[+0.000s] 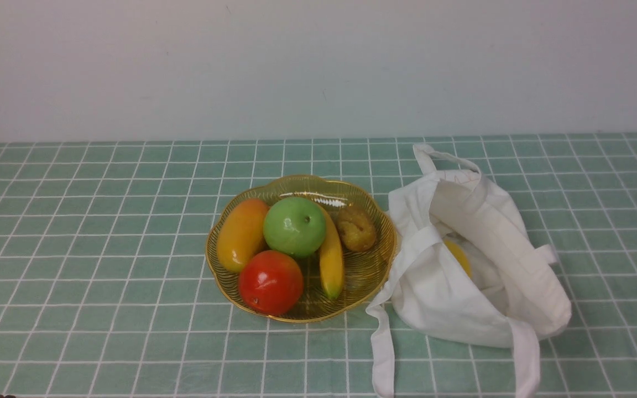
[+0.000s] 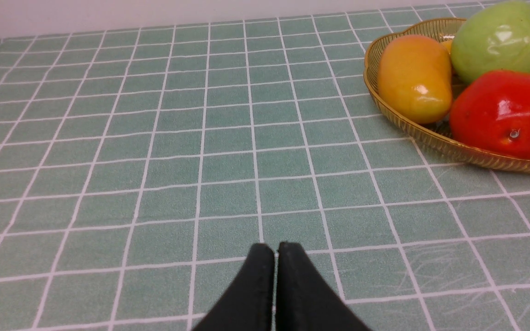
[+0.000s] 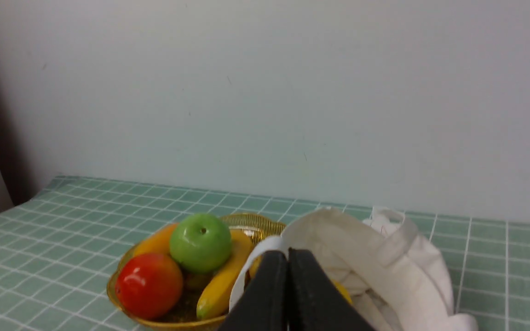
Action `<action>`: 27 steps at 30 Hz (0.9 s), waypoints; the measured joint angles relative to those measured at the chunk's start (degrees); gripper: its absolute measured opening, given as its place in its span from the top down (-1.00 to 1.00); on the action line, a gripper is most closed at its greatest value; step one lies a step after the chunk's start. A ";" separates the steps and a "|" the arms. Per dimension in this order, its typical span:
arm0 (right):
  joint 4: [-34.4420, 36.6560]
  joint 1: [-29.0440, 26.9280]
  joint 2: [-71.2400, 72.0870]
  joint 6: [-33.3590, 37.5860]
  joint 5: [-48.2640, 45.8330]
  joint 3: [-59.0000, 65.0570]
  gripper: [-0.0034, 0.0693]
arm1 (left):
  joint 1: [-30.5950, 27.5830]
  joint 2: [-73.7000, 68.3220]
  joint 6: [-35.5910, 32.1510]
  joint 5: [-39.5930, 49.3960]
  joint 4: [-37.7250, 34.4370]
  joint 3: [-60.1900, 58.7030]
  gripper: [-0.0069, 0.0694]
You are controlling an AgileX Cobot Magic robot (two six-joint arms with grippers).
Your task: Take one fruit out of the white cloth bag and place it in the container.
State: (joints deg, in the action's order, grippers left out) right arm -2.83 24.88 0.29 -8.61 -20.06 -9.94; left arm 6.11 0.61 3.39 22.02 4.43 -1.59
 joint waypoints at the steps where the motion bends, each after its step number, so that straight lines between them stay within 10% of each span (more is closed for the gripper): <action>1: 0.99 -0.69 0.16 0.78 0.59 1.37 0.95 | 0.00 0.00 0.00 0.00 0.00 0.00 0.84; 16: 5.86 -21.85 0.43 7.46 3.65 11.63 0.95 | 0.00 0.00 0.00 0.00 0.00 0.00 0.84; 27: 1.64 -23.00 0.43 7.82 -1.16 11.39 0.95 | 0.00 0.00 0.00 0.00 0.00 0.00 0.84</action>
State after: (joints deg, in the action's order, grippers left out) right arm -1.19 1.88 0.72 -0.79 -21.22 1.45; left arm 6.11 0.61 3.39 22.02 4.43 -1.59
